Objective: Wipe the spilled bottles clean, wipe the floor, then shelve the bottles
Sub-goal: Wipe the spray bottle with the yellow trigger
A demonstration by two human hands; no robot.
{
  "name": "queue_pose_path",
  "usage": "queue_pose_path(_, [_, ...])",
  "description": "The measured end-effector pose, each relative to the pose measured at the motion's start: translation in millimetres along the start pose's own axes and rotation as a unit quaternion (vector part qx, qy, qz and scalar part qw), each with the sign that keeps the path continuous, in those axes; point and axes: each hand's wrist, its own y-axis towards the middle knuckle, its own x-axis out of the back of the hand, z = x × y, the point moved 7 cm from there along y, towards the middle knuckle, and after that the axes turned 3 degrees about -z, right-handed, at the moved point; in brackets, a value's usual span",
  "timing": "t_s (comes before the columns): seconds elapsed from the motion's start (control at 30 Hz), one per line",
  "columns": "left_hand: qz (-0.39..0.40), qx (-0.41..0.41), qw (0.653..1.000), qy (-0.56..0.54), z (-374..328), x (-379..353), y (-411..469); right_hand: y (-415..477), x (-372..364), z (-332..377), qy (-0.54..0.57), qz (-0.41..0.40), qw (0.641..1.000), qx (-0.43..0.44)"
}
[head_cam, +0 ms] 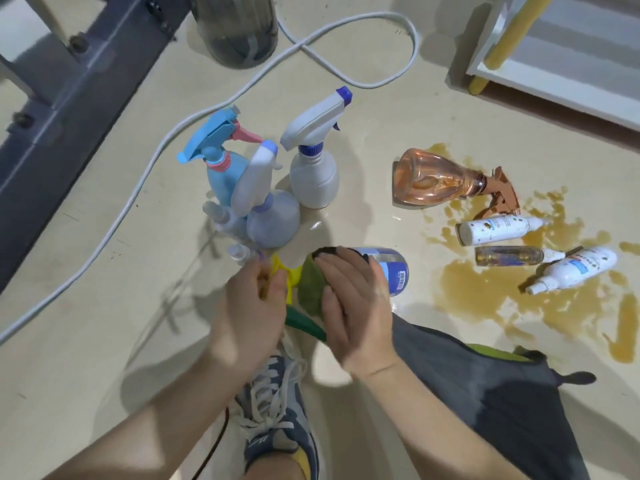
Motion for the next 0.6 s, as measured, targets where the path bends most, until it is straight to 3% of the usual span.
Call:
queue_pose_path(0.07, [-0.01,0.024,1.0,0.01,14.5,3.4,-0.5,11.9,-3.3,-26.4,0.003,0.036,0.999,0.015])
queue_pose_path(0.2, [-0.014,-0.007,1.0,0.014,20.9,1.3,-8.8,15.4,10.8,-82.3,-0.047,0.036,0.993,-0.098])
queue_pose_path(0.27, [-0.021,-0.079,0.996,0.036,4.7,1.6,-10.9,8.5,18.5,-116.6,-0.008,0.027,0.971,-0.238])
queue_pose_path(0.33, [-0.028,-0.158,0.984,0.072,-13.6,1.2,-13.0,5.0,26.1,-141.6,0.041,0.006,0.912,-0.408])
queue_pose_path(0.37, [-0.034,-0.202,0.974,0.1,-23.7,0.6,-14.3,6.7,28.5,-139.3,0.044,0.014,0.898,-0.437])
queue_pose_path(0.5, [-0.018,-0.366,0.917,0.158,-50.4,-11.3,-24.5,17.0,25.6,-64.6,0.069,0.071,0.944,-0.314])
queue_pose_path(0.6, [-0.018,-0.448,0.866,0.221,-61.4,-15.9,-34.1,0.0,32.8,-42.7,0.061,0.031,0.981,-0.179])
